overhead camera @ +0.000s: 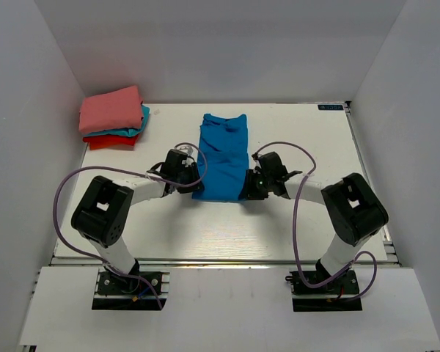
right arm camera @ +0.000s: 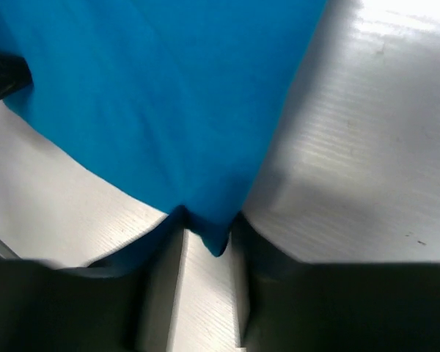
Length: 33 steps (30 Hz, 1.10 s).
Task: Fold and stack the t-shirts
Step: Grab one side of the 2/3 rectangular tshirt with both arms
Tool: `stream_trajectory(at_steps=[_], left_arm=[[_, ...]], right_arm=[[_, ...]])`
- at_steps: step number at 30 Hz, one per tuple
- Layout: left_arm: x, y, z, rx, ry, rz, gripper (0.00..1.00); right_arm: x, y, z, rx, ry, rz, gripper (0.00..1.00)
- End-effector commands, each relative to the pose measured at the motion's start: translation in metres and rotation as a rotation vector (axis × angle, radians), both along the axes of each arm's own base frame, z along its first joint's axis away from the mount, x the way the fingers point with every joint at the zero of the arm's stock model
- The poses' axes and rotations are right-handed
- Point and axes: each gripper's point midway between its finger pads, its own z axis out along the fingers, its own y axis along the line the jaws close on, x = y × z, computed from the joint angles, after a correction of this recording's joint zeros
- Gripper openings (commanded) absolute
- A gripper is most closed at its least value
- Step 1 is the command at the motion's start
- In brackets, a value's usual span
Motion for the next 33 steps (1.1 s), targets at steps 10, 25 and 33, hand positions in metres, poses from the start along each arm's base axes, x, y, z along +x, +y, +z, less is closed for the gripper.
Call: stream_trajectory(at_steps=[10, 25, 33], left_arm=[[-0.077, -0.001, -0.023, 0.052, 0.215, -0.065, 0.00], [-0.177, 0.001, 0.093, -0.137, 0.233, -0.216, 0.43], [-0.166, -0.015, 0.113, -0.148, 0.252, -0.271, 0.44]], right_arm=[[-0.037, -0.011, -0.004, 0.030, 0.053, -0.003, 0.00], [-0.154, -0.033, 0.096, 0.157, 0.150, 0.129, 0.00], [-0.127, -0.014, 0.144, 0.186, 0.085, 0.161, 0.00]])
